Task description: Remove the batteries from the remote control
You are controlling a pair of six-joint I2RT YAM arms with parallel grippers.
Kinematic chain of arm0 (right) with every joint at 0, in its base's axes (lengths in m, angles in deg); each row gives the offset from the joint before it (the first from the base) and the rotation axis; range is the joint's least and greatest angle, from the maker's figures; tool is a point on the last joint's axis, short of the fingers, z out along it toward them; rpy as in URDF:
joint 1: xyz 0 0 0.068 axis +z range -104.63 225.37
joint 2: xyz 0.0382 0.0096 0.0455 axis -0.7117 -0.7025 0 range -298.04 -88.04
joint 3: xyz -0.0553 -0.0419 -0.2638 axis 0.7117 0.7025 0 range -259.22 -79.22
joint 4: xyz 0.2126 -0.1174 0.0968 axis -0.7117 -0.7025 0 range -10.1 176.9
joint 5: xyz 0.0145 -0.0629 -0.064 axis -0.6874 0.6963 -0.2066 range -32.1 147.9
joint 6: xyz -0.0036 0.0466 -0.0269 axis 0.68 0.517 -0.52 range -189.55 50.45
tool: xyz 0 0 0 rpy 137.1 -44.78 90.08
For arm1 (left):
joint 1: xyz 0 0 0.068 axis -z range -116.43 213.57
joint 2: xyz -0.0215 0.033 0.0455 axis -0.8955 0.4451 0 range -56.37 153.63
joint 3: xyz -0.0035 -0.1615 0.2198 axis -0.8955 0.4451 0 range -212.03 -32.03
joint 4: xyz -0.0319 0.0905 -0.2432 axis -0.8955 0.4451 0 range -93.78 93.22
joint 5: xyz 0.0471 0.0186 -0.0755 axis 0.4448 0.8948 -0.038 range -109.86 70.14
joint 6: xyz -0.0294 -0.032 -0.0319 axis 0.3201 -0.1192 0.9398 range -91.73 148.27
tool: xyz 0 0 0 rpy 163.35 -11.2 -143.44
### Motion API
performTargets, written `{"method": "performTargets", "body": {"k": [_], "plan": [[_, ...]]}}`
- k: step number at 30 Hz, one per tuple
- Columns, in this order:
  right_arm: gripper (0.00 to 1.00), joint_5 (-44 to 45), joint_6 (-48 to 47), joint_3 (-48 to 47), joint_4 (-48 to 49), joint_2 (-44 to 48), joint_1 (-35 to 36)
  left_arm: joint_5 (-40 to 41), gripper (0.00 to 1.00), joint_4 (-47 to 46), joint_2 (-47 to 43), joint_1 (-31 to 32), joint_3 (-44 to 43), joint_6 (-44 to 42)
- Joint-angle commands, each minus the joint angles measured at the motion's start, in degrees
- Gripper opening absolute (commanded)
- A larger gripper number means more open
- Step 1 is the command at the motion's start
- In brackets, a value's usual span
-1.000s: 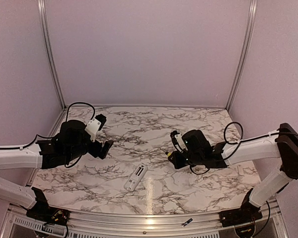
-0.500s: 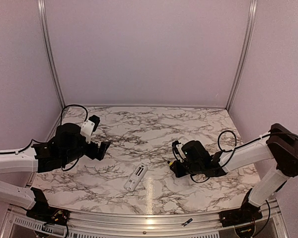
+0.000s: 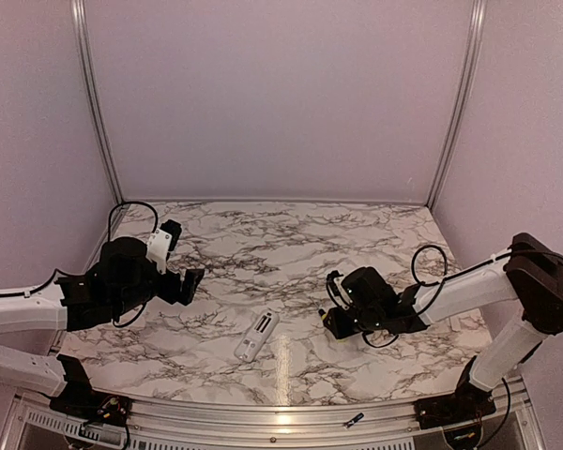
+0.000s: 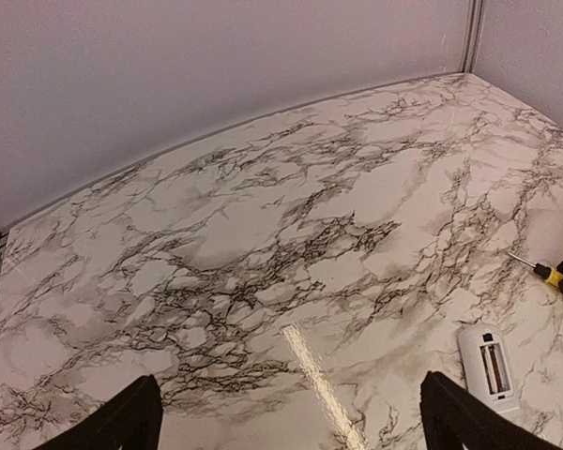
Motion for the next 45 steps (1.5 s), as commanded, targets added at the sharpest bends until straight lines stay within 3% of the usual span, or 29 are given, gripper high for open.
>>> {"method": "performTargets", "body": {"k": [1,7,9,12,13,21,31,40,45], "plan": [[0.33,1.72,-1.24,-4.53,-5.30,2.20,0.52,0.80,0.99,-0.35,-1.34,-0.31,1.13,0.50],[0.42,4.61,-4.46,-10.59,-11.14,5.02,0.48,0.93,0.99,-0.34,-1.40,-0.36,0.92,-0.48],[0.57,6.50,-5.64,-13.64,-13.88,6.16,0.47,0.98,0.99,-0.19,-1.84,-0.31,0.78,-1.44],[0.96,10.03,-8.38,-18.87,-17.01,7.52,0.49,1.55,0.99,-0.38,-3.04,-0.36,0.57,-3.43],[0.98,11.25,-9.38,-20.25,-17.74,7.94,0.48,1.78,0.99,-0.31,-3.52,-0.39,0.42,-3.99],[0.99,15.74,-16.79,-27.75,-20.08,12.71,-2.02,6.54,0.99,-0.01,-8.91,-3.95,-0.10,-16.36],[0.99,18.88,-11.36,-29.47,-26.93,22.60,-3.74,-1.47,0.99,-1.52,-13.32,-21.62,3.32,-17.96],[0.99,19.98,-6.61,-24.17,-30.06,34.61,-3.70,-11.47,0.99,-24.96,-8.16,-40.28,15.24,-9.80],[0.99,20.59,-6.91,-24.13,-31.64,38.36,-3.74,-13.82,0.99,-40.66,1.24,-44.90,19.10,-6.46]]}}
